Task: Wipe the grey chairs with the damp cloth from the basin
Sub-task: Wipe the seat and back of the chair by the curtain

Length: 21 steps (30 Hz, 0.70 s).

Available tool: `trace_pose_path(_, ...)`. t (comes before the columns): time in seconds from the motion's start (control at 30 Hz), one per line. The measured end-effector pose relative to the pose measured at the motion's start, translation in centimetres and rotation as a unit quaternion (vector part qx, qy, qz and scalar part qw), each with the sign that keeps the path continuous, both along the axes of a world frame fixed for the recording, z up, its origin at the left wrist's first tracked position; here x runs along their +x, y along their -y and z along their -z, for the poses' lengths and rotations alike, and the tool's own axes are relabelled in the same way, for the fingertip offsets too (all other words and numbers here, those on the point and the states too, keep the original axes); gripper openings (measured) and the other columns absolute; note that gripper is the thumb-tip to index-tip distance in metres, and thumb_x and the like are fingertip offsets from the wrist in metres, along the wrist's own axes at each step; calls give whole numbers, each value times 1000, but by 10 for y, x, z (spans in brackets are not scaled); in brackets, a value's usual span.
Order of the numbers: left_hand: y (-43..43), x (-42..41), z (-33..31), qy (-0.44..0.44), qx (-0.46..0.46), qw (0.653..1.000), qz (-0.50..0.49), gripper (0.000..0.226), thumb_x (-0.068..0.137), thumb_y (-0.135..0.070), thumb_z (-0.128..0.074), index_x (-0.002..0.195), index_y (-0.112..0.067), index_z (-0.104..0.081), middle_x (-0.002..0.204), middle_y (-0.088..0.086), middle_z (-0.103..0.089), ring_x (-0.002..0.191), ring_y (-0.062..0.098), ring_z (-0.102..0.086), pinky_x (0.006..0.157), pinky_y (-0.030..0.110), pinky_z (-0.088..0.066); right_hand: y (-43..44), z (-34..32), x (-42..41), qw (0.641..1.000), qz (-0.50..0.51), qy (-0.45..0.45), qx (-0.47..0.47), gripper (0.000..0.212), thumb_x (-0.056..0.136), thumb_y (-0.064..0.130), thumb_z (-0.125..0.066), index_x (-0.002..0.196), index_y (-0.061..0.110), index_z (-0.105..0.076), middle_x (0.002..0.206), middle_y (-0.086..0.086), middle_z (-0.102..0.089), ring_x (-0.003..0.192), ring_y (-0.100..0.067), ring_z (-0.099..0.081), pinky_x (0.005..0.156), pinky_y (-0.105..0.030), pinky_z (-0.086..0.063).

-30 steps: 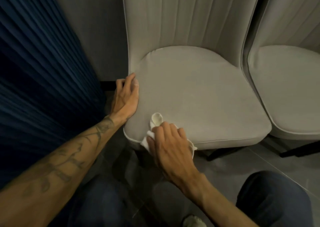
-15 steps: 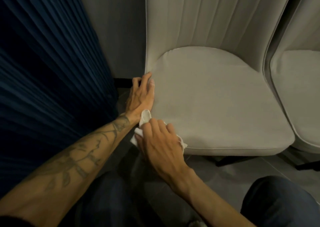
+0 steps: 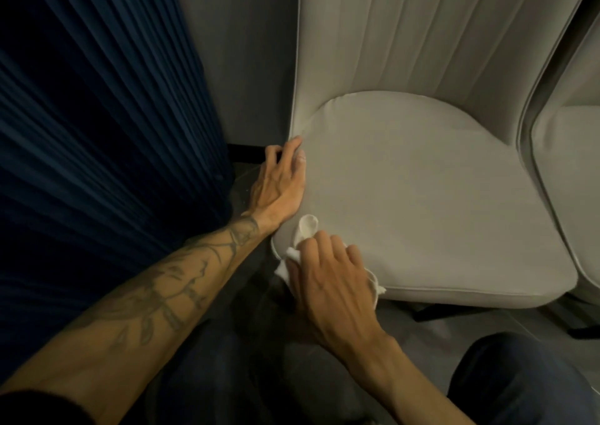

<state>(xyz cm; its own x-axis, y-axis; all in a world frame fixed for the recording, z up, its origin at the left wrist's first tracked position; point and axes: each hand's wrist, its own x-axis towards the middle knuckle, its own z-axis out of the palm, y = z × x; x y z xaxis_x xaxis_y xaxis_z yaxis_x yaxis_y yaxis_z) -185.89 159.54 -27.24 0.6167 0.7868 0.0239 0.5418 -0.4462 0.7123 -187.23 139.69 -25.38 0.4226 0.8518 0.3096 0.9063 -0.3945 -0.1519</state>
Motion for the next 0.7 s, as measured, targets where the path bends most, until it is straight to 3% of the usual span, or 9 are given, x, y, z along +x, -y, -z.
trace_pose_path(0.17,1,5,-3,-18,-8,1000,-2,45,111,-50,-25,154,-45,-35,150,-2,-37,131,30,-52,103,52,-47,-28,-8,-11,1000,-12,-3,-19,26,107,36,-34,95,21,-50,90,-1,-50,79,-21,-44,73,-37,-36)
trace_pose_path(0.33,3,4,-1,-8,9,1000,-2,46,111,-51,-25,155,-43,-36,149,1,-39,132,31,-52,105,50,-46,18,-16,35,998,5,7,-68,32,106,43,-27,103,25,-54,99,0,-50,89,-25,-46,78,-39,-32)
trace_pose_path(0.43,4,1,-1,-17,13,1000,-6,46,111,-51,-25,155,-43,-35,149,1,-39,132,32,-51,105,50,-46,35,-19,55,997,45,-5,-57,28,104,43,-31,96,24,-51,94,-1,-49,84,-26,-46,75,-40,-34)
trace_pose_path(0.6,3,4,-4,-12,-7,1000,-2,47,111,-50,-27,156,-43,-36,150,4,-39,135,32,-50,110,50,-43,-23,-9,-7,999,-41,-4,-27,20,103,37,-43,99,20,-54,97,-3,-55,85,-23,-53,79,-38,-43)
trace_pose_path(0.7,0,0,-1,-25,1,1000,16,47,111,-53,-23,157,-46,-32,152,1,-37,135,31,-49,110,50,-43,-26,-8,-9,999,-38,-16,-20,21,100,40,-46,101,21,-53,97,-1,-55,85,-20,-53,77,-35,-45)
